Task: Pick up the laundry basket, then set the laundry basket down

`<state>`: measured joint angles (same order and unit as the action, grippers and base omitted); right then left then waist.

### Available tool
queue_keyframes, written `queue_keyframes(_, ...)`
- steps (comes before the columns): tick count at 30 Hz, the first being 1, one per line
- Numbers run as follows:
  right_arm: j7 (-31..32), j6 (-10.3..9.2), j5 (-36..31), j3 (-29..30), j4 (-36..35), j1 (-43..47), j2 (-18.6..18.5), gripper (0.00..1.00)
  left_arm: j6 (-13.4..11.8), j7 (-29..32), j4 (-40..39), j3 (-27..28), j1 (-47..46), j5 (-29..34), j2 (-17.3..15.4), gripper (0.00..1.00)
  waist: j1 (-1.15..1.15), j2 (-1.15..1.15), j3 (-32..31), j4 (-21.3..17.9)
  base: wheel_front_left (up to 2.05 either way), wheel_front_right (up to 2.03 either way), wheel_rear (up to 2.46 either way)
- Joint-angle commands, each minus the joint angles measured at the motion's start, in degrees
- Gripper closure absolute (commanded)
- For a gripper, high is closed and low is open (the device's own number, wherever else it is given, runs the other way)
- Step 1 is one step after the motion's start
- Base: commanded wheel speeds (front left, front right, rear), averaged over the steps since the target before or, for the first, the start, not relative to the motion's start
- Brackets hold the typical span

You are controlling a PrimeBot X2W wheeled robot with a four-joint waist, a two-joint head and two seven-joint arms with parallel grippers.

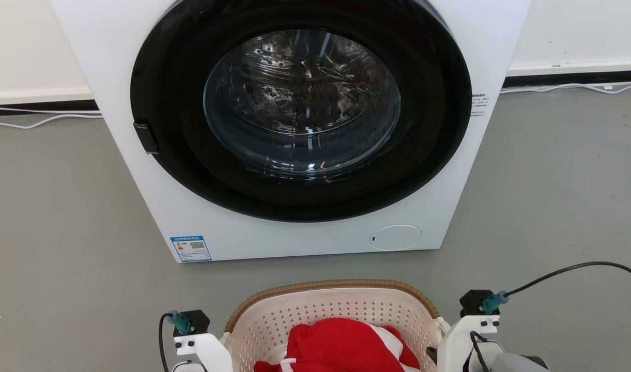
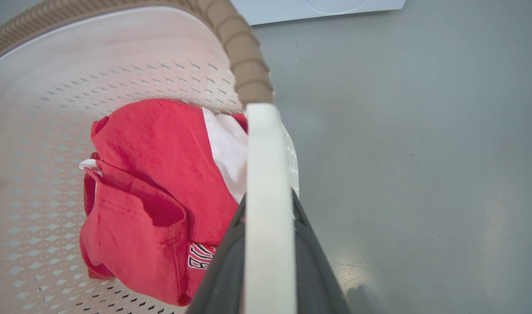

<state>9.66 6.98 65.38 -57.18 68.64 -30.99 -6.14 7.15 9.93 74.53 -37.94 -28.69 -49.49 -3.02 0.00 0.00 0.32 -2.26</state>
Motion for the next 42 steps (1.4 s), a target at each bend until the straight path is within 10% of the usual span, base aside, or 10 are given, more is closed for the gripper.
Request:
queue_keyframes(1,-0.2,0.51,-0.2,-1.0,-0.9,-1.8,-0.1,1.0,0.3,-0.7,-0.6,1.1,-1.3,-0.6,-2.1,1.0,0.0,0.0,0.0,0.0,0.0,0.0,0.0)
queue_keyframes(42,-4.4,0.51,4.7,-7.7,-1.7,-1.8,-1.1,1.0,0.1,-4.4,-0.6,-0.4,-0.9,-2.4,-2.4,1.0,0.0,0.0,1.8,-0.5,0.0,0.0,0.0)
